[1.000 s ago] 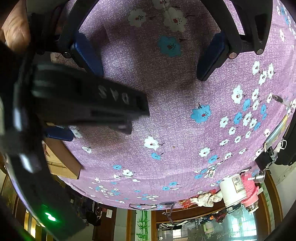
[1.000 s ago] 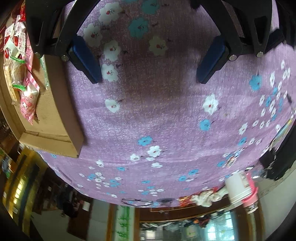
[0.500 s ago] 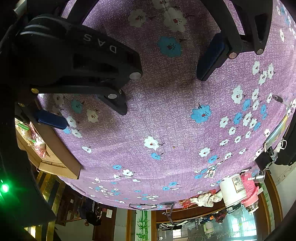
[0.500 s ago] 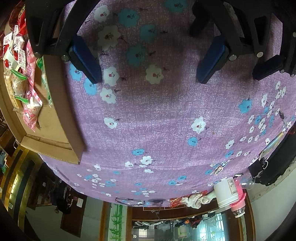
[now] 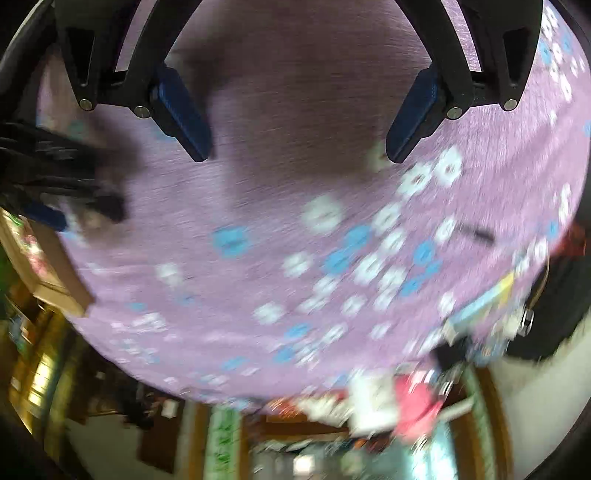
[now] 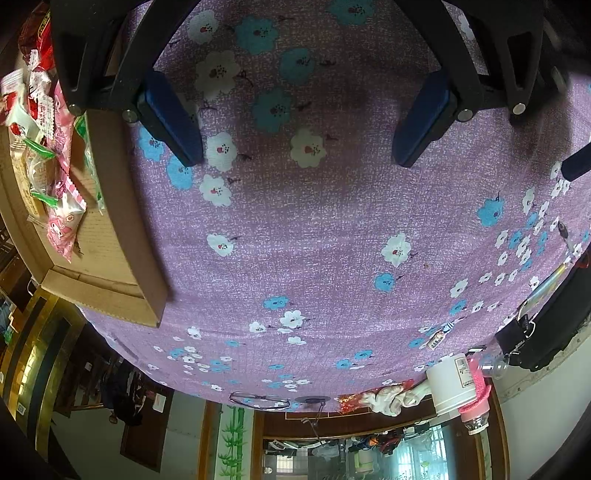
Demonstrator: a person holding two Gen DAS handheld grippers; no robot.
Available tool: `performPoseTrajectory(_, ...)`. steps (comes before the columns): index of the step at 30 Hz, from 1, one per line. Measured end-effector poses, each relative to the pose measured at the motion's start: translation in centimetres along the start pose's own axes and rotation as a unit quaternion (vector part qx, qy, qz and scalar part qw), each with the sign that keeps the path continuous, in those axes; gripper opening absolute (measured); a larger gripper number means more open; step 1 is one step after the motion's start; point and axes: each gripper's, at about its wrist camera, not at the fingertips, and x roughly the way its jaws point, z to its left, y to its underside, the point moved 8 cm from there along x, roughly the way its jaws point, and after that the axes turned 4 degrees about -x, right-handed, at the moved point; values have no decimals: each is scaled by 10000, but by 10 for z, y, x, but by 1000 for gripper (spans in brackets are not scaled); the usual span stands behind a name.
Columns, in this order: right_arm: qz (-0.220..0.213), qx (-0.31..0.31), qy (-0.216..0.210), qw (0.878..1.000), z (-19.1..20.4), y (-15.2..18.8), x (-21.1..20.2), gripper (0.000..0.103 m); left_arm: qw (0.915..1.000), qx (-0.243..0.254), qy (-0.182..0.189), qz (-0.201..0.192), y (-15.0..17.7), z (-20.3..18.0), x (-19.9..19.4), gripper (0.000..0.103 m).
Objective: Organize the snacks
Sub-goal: 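Tip the cardboard tray of snacks out onto the tablecloth by hand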
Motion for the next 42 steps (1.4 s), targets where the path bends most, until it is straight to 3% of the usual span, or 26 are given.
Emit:
performPoseTrajectory(1, -1, 1, 1, 10000, 0, 0, 0, 102, 9998, -9, 170, -79, -1, -1, -1, 102)
performPoseTrajectory(6, 1, -4, 3, 10000, 1, 0, 0, 103, 9990, 413, 179, -29, 2, -14, -3, 102)
performPoseTrajectory(42, 2, -4, 4, 10000, 1, 0, 0, 103, 9990, 384, 223, -11, 3, -13, -1, 102)
